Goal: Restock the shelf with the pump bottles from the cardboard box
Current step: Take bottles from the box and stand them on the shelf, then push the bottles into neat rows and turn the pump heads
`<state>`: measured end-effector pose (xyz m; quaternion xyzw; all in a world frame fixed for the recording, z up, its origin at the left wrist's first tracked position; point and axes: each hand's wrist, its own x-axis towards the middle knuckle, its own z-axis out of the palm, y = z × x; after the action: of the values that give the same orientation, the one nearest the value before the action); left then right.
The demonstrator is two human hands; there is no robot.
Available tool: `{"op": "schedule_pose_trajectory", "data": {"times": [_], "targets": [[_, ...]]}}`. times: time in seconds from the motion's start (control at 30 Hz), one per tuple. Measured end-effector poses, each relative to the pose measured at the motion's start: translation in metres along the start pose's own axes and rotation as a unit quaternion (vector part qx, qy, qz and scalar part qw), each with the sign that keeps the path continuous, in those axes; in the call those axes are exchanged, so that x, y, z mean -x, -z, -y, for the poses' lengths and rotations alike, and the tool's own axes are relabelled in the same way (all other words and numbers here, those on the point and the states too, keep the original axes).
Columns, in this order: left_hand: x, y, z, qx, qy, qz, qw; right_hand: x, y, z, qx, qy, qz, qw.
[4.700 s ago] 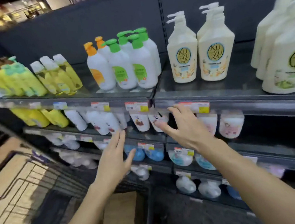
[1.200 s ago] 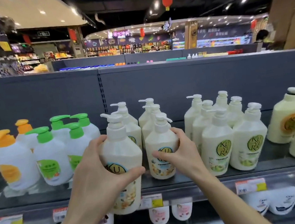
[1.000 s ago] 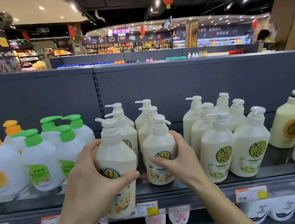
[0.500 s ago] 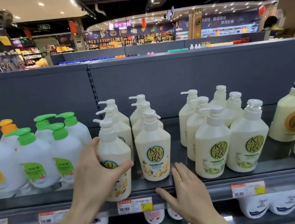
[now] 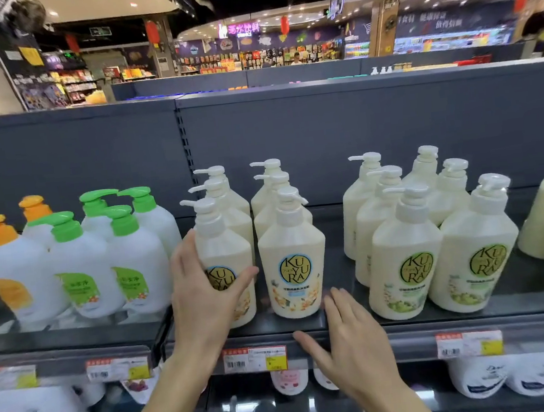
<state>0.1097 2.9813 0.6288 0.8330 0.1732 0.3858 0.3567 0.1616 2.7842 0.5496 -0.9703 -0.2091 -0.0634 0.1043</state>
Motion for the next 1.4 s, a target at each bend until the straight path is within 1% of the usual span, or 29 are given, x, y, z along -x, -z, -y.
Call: {"op": "schedule_pose_trajectory", "data": {"times": [0.1,0.17,0.33,0.5,0.63,0.73,0.8,0.83,0.87,0.93,1.03,1.13,1.27,1.33,1.4], "targets": [[0.004,0.006,0.006,-0.077,0.004,0.053,0.996,-0.001,-0.003,0.000,-0.007,0.005,-0.012,1.000],[0.006,0.010,0.011,-0.103,-0.001,0.073,0.992,-0.001,-0.004,0.000,-0.009,0.003,-0.019,1.000],[0.008,0.006,0.019,-0.104,-0.012,0.070,0.992,0.000,-0.006,0.000,-0.010,0.014,-0.032,0.999],[0.007,0.005,0.025,-0.084,-0.021,0.072,0.994,0.000,-0.007,0.001,-0.010,0.020,-0.051,0.998],[0.012,0.007,0.030,-0.080,-0.015,0.092,0.992,0.000,-0.006,0.000,-0.015,0.033,-0.064,0.997],[0.027,0.016,0.028,-0.117,-0.039,0.099,0.987,0.000,0.004,0.004,-0.020,0.035,-0.057,0.998],[0.037,0.025,0.027,-0.165,-0.049,0.112,0.979,-0.002,0.013,0.003,-0.039,0.039,-0.009,0.998],[0.041,0.031,0.025,-0.184,-0.054,0.119,0.974,-0.001,0.018,0.002,-0.069,0.037,0.009,0.997],[0.043,0.039,0.022,-0.197,-0.067,0.123,0.970,-0.001,0.024,0.001,-0.104,0.038,0.014,0.994],[0.042,0.056,0.014,-0.229,-0.118,0.123,0.958,-0.003,0.046,-0.001,-0.154,0.044,-0.007,0.987],[0.033,0.083,-0.001,-0.274,-0.181,0.107,0.939,-0.010,0.093,0.005,-0.171,0.071,-0.061,0.981],[0.018,0.103,-0.027,-0.288,-0.234,0.074,0.926,-0.021,0.141,0.020,-0.163,0.089,-0.108,0.977],[-0.004,0.112,-0.060,-0.307,-0.292,0.043,0.905,-0.037,0.185,0.041,-0.162,0.117,-0.112,0.973],[-0.015,0.110,-0.067,-0.321,-0.312,0.057,0.893,-0.043,0.198,0.051,-0.135,0.124,-0.097,0.978],[-0.023,0.106,-0.067,-0.331,-0.310,0.081,0.887,-0.049,0.203,0.059,-0.105,0.127,-0.077,0.983]]}}
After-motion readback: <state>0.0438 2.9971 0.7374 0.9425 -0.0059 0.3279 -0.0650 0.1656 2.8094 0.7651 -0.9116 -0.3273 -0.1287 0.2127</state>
